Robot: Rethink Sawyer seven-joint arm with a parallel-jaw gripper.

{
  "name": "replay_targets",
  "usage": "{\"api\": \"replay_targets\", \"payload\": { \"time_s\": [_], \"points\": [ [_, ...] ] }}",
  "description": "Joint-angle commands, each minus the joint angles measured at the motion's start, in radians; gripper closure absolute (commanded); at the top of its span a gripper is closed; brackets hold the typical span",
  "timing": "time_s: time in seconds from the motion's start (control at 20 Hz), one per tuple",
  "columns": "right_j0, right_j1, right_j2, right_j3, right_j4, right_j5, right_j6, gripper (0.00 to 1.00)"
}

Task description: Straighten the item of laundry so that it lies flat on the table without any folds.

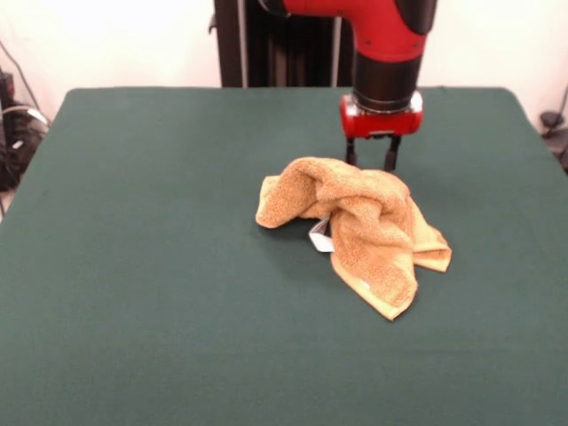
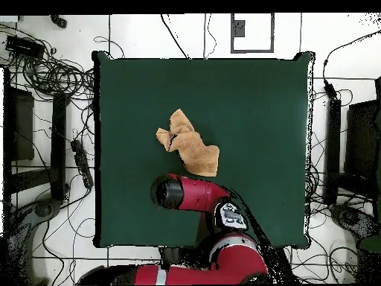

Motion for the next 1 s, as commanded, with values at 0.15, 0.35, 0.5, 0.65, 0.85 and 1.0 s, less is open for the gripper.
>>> {"api": "replay_targets", "payload": {
  "time_s": [0.15,0.35,0.5,0.65,0.85,1.0],
  "points": [
    [0.069,-0.04,0.019,-0.186,0.08,0.165,0.19,0.0],
    [0.079,-0.054,0.011,-0.185,0.078,0.185,0.201,0.0],
    [0.082,-0.112,-0.006,-0.167,0.077,0.259,0.203,0.0],
    [0.096,-0.193,-0.041,-0.153,0.077,0.356,0.221,0.0],
    [0.084,-0.209,-0.047,-0.195,0.078,0.447,0.22,0.0],
    [0.06,-0.174,-0.029,-0.237,0.072,0.438,0.198,0.0]
  ]
}}
